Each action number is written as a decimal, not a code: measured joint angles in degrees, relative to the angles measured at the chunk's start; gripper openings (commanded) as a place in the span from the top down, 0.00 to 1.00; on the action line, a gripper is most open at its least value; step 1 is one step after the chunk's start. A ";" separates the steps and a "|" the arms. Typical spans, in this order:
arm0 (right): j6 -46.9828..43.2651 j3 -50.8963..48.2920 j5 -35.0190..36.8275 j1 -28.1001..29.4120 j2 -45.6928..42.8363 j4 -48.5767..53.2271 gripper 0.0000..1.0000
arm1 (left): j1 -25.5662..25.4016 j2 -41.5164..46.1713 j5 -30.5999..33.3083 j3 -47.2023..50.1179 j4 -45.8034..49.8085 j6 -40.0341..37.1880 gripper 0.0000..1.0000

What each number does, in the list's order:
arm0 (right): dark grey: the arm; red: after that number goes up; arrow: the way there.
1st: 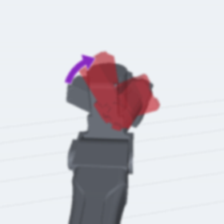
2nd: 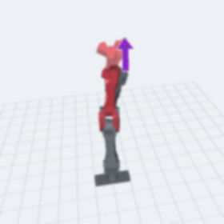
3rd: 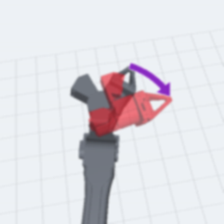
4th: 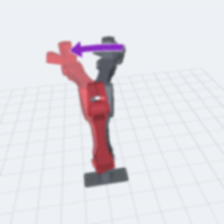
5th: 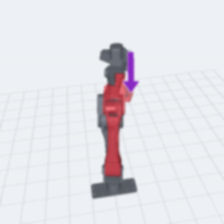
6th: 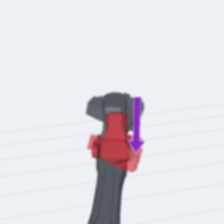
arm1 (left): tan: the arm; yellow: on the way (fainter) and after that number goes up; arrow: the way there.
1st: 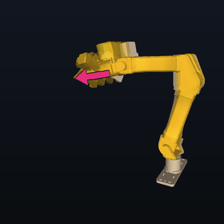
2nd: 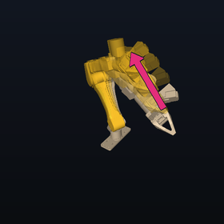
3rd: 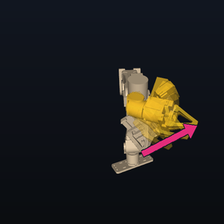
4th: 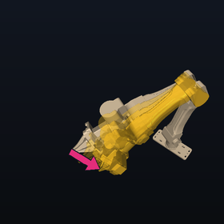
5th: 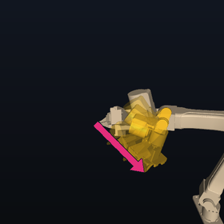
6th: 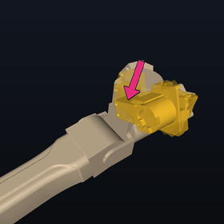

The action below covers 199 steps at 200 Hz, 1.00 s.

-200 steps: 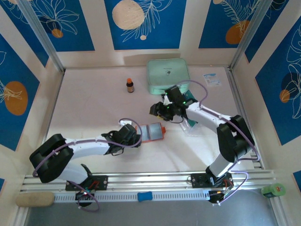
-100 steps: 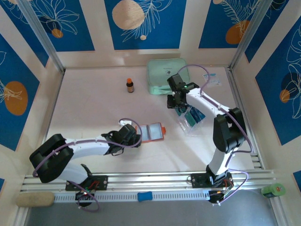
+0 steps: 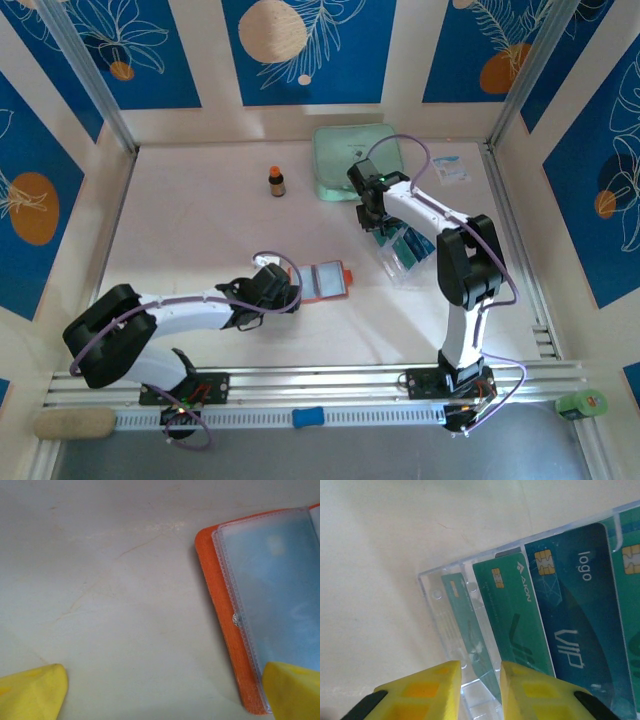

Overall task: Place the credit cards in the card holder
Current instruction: Pick up the credit card from the storage box.

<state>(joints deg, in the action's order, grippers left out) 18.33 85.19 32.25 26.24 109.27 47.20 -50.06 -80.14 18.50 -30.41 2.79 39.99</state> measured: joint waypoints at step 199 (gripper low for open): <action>-4.24 0.55 -1.46 0.68 1.77 -0.04 1.00 | 0.00 -0.26 0.22 0.00 -0.20 -0.02 0.00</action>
<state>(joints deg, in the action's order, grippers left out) 14.09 85.73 30.79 26.92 111.04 47.16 -50.06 -80.40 18.72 -30.41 2.59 39.97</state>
